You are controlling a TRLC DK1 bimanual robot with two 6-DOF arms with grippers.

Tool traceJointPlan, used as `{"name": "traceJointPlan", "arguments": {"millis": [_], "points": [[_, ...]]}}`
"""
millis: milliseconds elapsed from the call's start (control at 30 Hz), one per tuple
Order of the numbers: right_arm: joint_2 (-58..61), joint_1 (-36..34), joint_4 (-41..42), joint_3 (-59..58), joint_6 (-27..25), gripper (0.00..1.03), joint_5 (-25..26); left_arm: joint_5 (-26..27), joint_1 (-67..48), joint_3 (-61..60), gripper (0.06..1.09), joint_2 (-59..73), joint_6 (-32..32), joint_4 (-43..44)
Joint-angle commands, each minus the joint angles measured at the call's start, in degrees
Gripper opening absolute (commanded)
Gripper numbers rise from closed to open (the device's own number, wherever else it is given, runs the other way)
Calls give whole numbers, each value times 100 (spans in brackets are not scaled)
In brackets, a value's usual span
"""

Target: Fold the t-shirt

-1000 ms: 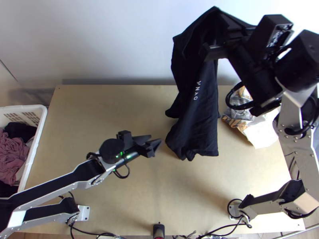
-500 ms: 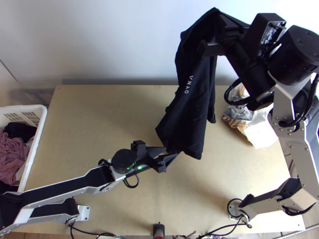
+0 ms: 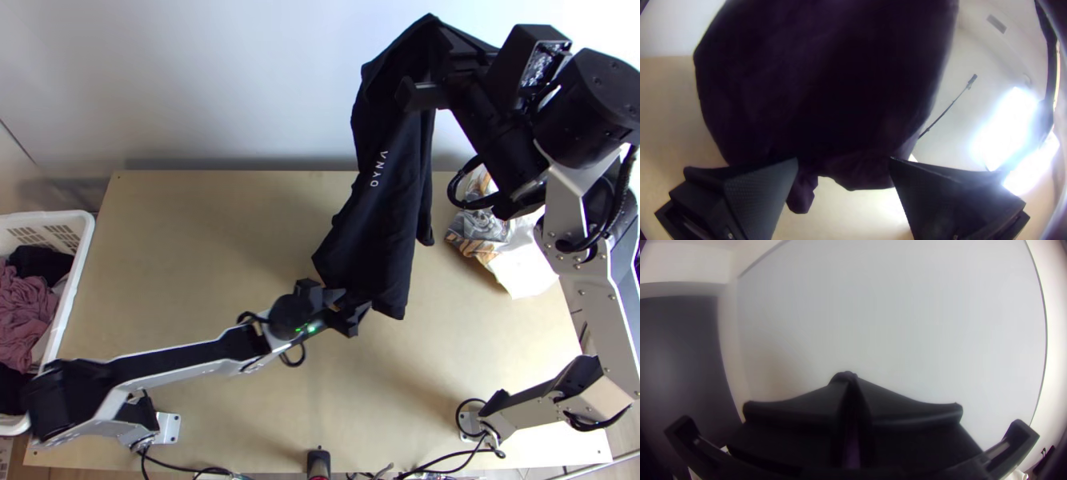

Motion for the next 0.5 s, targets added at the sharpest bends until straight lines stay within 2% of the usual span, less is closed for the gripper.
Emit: {"name": "traceJointPlan", "arguments": {"millis": [0, 200, 233, 267, 333, 367, 467], "points": [[1, 59, -28, 8, 11, 2, 4, -554, 97, 752, 104, 1054, 308, 125], [-69, 59, -81, 8, 11, 2, 4, -835, 413, 848, 103, 1054, 625, 63], [-78, 59, -72, 8, 20, 2, 4, -844, 422, 848, 100, 1063, 651, -7], [-78, 59, -72, 17, 29, 2, 4, -897, 422, 848, 85, 1080, 642, -42], [-69, 68, -72, 17, 46, 2, 4, -1239, 413, 822, 10, 1098, 634, 37], [-69, 68, -72, 17, 46, 2, 4, -1160, 422, 883, 11, 1142, 739, -7], [-69, 59, -81, 17, 46, 2, 4, -422, 431, 927, 10, 825, 853, -438]]}}
